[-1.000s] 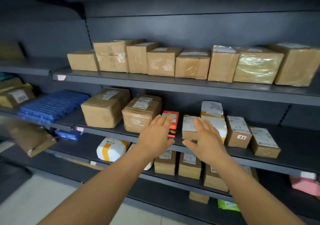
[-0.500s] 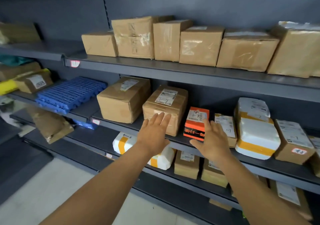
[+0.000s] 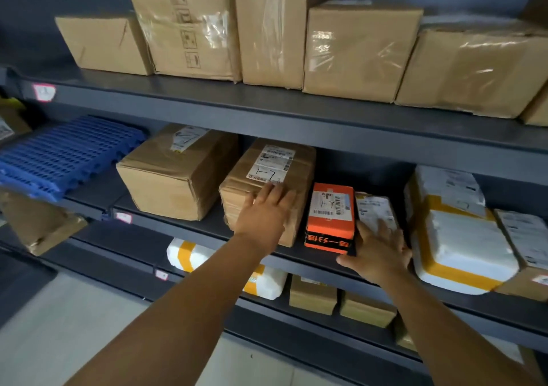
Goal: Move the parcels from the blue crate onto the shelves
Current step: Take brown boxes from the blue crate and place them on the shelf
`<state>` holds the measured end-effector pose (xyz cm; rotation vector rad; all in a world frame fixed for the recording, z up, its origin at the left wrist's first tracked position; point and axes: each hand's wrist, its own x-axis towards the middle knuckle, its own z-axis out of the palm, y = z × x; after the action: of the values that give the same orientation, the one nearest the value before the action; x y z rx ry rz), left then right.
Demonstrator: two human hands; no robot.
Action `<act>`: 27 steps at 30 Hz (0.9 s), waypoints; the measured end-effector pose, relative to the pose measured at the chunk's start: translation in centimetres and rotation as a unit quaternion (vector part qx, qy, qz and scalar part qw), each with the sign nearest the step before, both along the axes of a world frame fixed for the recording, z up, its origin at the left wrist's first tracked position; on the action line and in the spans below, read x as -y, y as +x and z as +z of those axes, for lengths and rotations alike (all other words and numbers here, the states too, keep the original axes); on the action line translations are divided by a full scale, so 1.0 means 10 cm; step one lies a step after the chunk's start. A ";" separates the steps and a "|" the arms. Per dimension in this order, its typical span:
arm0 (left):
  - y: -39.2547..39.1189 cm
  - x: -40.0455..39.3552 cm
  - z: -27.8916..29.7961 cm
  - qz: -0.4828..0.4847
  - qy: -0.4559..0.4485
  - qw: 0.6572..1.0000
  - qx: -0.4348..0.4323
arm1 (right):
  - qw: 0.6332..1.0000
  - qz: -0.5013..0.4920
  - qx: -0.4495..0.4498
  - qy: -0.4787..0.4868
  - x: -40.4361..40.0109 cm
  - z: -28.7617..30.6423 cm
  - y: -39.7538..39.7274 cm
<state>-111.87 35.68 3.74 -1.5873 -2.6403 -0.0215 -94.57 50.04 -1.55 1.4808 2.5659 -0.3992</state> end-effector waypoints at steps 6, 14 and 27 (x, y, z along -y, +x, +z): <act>-0.25 0.11 -0.06 0.017 0.004 1.000 0.020 | 0.999 0.025 -0.046 0.000 0.19 0.02 -0.40; -0.72 0.32 -0.10 0.011 0.002 1.000 0.023 | 0.998 0.046 -0.035 0.001 0.36 0.00 -0.81; -1.23 0.35 -0.10 -0.005 -0.007 1.000 0.010 | 0.998 0.040 -0.039 -0.008 0.47 0.00 -1.23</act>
<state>-124.20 32.15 2.78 -1.6127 -2.6546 -0.0185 -106.90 45.32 -1.50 1.3791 2.6659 -0.4744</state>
